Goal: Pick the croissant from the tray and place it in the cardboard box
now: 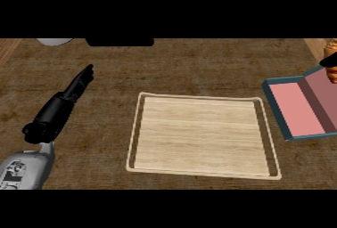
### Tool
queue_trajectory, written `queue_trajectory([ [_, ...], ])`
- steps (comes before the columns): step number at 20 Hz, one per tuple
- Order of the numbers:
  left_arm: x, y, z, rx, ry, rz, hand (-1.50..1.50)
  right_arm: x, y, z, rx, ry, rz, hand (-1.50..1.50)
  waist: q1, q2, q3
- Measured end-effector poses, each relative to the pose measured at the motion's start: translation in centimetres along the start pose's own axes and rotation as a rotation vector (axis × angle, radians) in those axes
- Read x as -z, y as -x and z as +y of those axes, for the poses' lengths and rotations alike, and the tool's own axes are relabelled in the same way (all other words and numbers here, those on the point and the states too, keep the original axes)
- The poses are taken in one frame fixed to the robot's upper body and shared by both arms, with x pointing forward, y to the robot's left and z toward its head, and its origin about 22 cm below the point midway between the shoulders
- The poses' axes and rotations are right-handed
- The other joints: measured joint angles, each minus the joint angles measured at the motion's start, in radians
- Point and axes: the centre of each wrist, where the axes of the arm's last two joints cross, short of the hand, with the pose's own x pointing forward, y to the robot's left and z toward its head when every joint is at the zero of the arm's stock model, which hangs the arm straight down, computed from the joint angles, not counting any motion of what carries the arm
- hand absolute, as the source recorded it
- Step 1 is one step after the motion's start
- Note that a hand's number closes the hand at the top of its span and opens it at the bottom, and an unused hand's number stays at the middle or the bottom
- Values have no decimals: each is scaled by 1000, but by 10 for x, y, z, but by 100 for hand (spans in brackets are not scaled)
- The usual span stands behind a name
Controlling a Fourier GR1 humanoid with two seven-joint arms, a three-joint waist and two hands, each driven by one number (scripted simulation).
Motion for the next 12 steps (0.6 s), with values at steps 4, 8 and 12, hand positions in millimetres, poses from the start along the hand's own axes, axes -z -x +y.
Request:
queue_trajectory([
  [4, -4, 2, 4, -4, 2, -6, 0, 12, 29, 7, -48, -130, 39, -150, 2, 0, 0],
  [8, -5, 0, 0, -2, 3, -10, 0, 18, 55, 13, -31, -251, 0, -150, 3, 0, 0],
  [12, -4, -2, -3, -6, 8, -6, 0, 14, 60, 12, 42, -260, -106, -150, 3, 0, 0],
])
